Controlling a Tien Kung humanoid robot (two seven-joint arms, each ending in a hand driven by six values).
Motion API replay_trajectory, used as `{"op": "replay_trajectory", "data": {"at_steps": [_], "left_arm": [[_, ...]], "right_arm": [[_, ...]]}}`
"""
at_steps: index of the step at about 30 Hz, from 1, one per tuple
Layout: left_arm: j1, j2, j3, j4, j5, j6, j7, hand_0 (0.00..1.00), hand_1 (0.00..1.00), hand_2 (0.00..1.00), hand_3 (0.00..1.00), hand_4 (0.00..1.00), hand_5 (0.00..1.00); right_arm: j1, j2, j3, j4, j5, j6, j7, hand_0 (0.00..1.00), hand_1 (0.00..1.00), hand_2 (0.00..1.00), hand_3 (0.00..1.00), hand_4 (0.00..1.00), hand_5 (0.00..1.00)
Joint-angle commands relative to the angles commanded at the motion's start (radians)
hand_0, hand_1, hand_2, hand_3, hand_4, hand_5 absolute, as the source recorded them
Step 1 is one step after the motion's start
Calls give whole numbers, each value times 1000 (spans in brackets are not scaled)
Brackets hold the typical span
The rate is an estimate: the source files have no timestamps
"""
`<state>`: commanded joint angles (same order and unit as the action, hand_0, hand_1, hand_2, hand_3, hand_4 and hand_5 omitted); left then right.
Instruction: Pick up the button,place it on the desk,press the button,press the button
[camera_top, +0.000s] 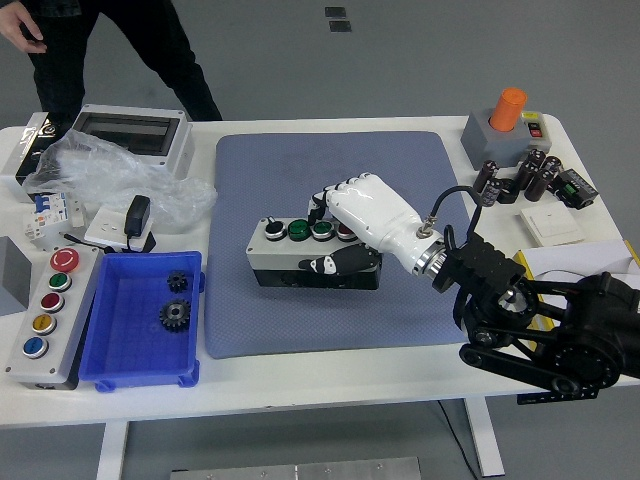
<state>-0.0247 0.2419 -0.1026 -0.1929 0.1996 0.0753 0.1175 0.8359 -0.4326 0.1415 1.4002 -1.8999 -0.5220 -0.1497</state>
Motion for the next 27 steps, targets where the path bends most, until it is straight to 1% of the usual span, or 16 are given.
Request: {"op": "replay_trajectory", "data": {"at_steps": [3,4,5,9,11,21,24,27], "left_arm": [[0,-1,1,0,1,0,0,679,703,634,663,603,353],[0,-1,2,0,1,-1,0,678,703,634,662,604,353],[0,-1,2,0,1,-1,0,678,703,634,662,604,353],[0,-1,4,-1,1,-1,-1,678,703,634,662,604,353],[-1,-1,5,-1,2,-2,0,678,704,633,661,603,353],[-3,0,4,-1,6,-3,0,678,704,632,659,596,346],[-3,0,2,-1,8,-3,-1,678,705,632,659,593,343],[-2,0,4,-1,7,-3,0,678,705,632,659,593,343]], "right_arm": [[4,13,-25,-38,-11,-26,35,263,481,368,318,583,50],[5,18,-31,-54,-12,-33,46,272,495,370,319,569,30],[7,23,-37,-70,-10,-39,56,272,495,370,319,569,30],[10,41,-54,-131,-5,-49,80,272,495,370,319,569,30],[11,44,-56,-149,-6,-50,84,289,504,369,318,566,23],[22,50,-67,-204,-37,-43,85,295,508,370,319,565,20],[21,45,-72,-206,-46,-41,85,298,511,372,322,563,17],[18,33,-59,-188,-46,-40,82,298,511,372,322,563,17]]}}
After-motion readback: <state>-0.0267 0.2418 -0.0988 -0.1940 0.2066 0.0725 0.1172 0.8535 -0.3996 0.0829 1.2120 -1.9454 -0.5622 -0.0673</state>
